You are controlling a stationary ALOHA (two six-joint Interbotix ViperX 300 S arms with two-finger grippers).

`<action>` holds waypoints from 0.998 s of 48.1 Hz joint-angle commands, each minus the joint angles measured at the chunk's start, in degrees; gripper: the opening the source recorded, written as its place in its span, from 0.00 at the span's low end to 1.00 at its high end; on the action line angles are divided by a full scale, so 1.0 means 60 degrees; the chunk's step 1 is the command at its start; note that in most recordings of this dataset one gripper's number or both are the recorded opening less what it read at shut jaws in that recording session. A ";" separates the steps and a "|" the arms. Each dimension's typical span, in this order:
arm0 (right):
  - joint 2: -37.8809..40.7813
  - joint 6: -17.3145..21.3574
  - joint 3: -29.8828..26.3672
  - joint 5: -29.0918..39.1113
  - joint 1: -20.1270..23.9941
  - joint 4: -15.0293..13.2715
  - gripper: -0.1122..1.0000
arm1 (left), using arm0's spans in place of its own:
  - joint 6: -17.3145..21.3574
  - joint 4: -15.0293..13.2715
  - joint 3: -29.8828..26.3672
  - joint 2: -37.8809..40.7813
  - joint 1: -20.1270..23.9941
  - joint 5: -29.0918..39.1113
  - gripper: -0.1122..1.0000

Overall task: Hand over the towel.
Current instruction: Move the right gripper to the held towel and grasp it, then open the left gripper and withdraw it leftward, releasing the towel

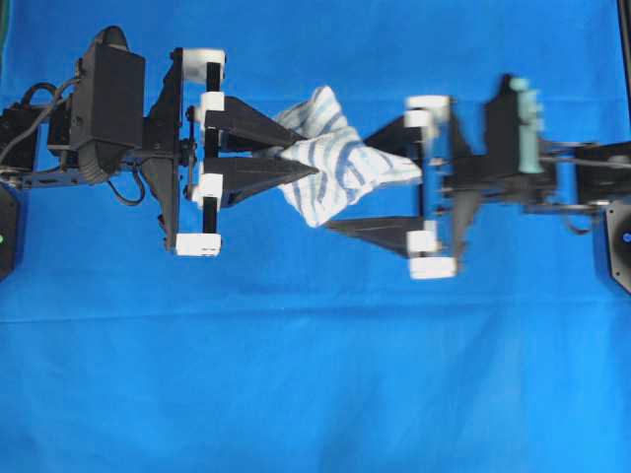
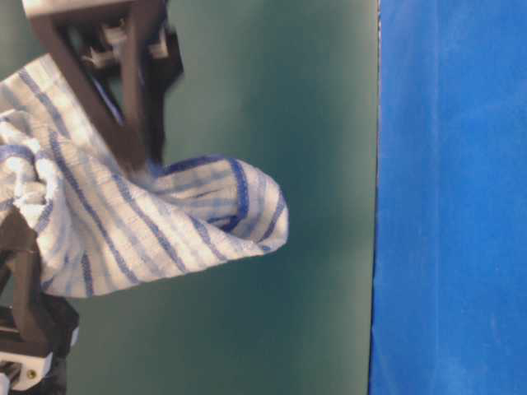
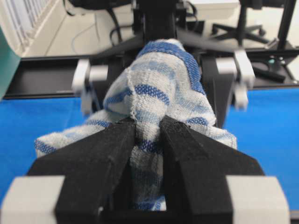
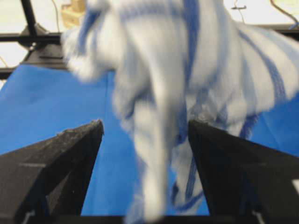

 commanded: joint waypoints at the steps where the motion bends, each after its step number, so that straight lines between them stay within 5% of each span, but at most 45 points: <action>1: 0.0396 -0.0029 -0.0718 -0.0059 -0.0015 0.0015 0.75 | 0.0015 -0.0015 -0.0176 -0.0073 0.0015 -0.0132 0.19; 23: 0.1069 -0.0103 -0.1436 0.0015 -0.0117 0.0015 0.73 | 0.0015 -0.0015 -0.0161 -0.0073 -0.0044 -0.0190 0.19; 26: 0.1069 -0.0117 -0.1421 0.0073 -0.0132 0.0015 0.66 | 0.0015 -0.0029 -0.0161 -0.0073 -0.0059 -0.0190 0.19; 36: 0.1069 -0.0132 -0.1436 0.0425 -0.0176 0.0000 0.15 | 0.0000 -0.0015 -0.0176 -0.0059 -0.0073 -0.0190 0.19; 48: 0.1069 -0.0117 -0.1436 0.0645 -0.0161 0.0000 0.13 | -0.0088 -0.0029 -0.0161 -0.0073 -0.0073 -0.0015 0.19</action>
